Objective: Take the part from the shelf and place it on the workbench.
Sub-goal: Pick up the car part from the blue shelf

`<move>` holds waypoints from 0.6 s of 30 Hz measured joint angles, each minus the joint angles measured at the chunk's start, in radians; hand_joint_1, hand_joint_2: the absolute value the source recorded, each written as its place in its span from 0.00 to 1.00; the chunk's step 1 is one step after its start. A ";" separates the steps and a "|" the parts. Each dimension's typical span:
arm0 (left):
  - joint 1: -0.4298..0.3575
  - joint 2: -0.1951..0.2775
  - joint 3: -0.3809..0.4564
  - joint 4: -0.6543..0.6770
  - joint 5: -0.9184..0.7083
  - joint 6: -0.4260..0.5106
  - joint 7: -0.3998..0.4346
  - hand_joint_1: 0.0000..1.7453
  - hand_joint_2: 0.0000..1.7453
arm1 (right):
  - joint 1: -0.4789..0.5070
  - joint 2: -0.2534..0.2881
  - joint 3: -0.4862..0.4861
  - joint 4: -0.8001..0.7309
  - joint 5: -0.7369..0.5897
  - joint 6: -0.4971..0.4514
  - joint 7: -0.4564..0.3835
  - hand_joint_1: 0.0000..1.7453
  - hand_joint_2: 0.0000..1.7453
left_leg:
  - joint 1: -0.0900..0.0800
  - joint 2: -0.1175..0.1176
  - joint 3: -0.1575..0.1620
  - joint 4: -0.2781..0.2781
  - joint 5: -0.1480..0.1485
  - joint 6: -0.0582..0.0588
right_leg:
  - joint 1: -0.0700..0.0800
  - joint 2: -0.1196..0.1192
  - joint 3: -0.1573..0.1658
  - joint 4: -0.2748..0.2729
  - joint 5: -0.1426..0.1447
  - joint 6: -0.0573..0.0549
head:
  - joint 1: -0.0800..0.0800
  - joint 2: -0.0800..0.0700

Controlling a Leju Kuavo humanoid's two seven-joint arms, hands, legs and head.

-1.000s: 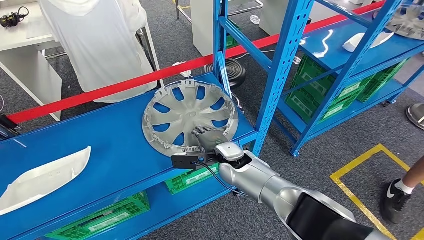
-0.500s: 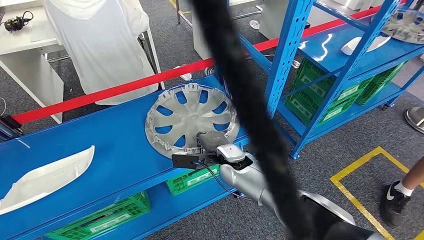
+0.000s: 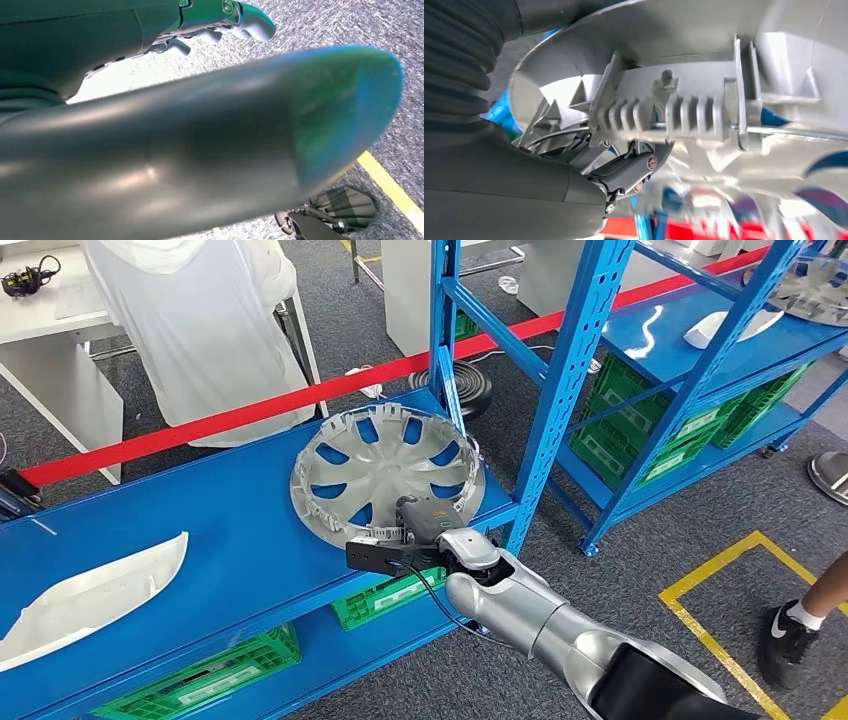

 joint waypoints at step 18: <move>-0.003 0.003 0.000 0.000 0.000 -0.021 -0.015 0.00 1.00 | -0.057 -0.050 -0.051 -0.581 0.089 -0.072 -0.020 1.00 1.00 | 0.000 -0.002 -0.012 0.000 0.000 0.000 | 0.000 0.000 -0.011 0.000 -0.001 -0.001 | 0.000 0.000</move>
